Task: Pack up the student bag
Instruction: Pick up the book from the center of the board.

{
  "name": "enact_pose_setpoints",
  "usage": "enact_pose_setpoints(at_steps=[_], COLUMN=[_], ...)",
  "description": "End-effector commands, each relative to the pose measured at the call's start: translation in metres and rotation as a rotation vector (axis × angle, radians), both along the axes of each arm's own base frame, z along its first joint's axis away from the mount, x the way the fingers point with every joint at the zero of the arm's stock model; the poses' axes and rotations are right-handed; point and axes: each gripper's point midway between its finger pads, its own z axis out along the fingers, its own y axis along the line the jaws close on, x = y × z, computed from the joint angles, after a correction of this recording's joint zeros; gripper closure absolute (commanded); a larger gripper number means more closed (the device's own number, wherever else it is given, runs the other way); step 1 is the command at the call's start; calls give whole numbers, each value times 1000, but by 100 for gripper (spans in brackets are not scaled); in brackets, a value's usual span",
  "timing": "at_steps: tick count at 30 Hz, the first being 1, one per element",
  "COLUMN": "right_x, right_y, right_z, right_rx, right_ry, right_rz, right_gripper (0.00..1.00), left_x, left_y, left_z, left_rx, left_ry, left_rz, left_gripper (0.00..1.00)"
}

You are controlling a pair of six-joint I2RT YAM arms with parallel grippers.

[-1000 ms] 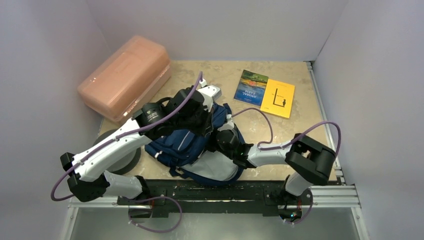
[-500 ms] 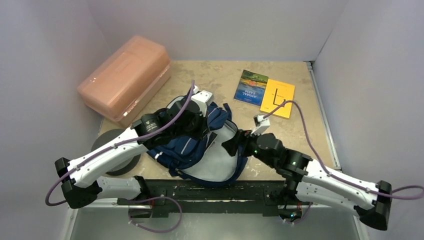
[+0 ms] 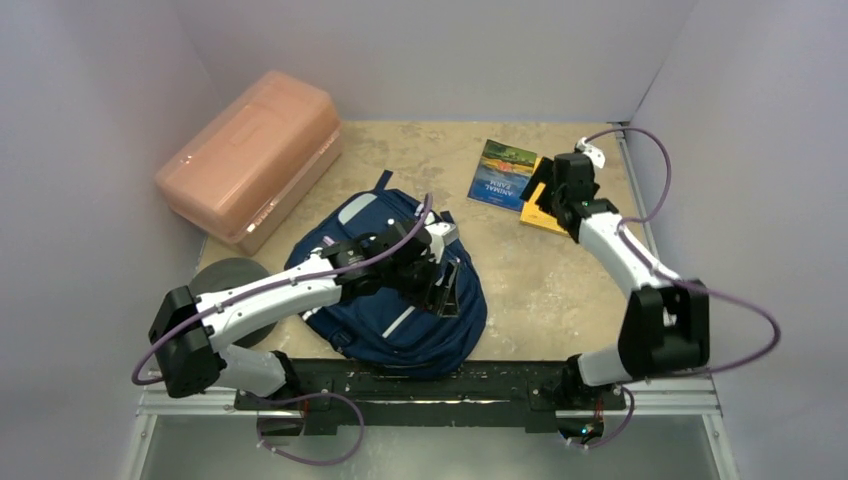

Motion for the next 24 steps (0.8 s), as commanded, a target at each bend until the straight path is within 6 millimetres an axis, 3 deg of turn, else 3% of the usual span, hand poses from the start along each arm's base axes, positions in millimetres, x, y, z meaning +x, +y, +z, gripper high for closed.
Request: enact_pose_setpoints(at_steps=[1, 4, 6, 9, 11, 14, 16, 20, 24], right_x=[64, 81, 86, 92, 100, 116, 127, 146, 164], right_y=[-28, -54, -61, -62, -56, -31, -19, -10, -2], right_z=[0, -25, -36, -42, -39, -32, -31, -30, -33], right_rx=[59, 78, 140, 182, 197, 300, 361, 361, 305], right_ry=[-23, 64, 74, 65, 50, -14, -38, -60, -55], right_rz=[48, 52, 82, 124, 170, 281, 330, 359, 364], right_gripper=[7, 9, 9, 10, 10, 15, 18, 19, 20], left_x=[3, 26, 63, 133, 185, 259, 296, 344, 373], left_y=[-48, -74, -88, -98, -101, -88, -77, -69, -73], left_z=[68, 95, 100, 92, 68, 45, 31, 12, -9], left_rx=[-209, -273, -259, -232, -173, -80, -27, -36, -89], left_ry=[-35, -79, -99, -80, -103, -198, -247, -264, -236], left_rz=[-145, -149, -69, 91, 200, 374, 468, 578, 639], left_gripper=[25, 15, 14, 16, 17, 16, 16, 17, 20])
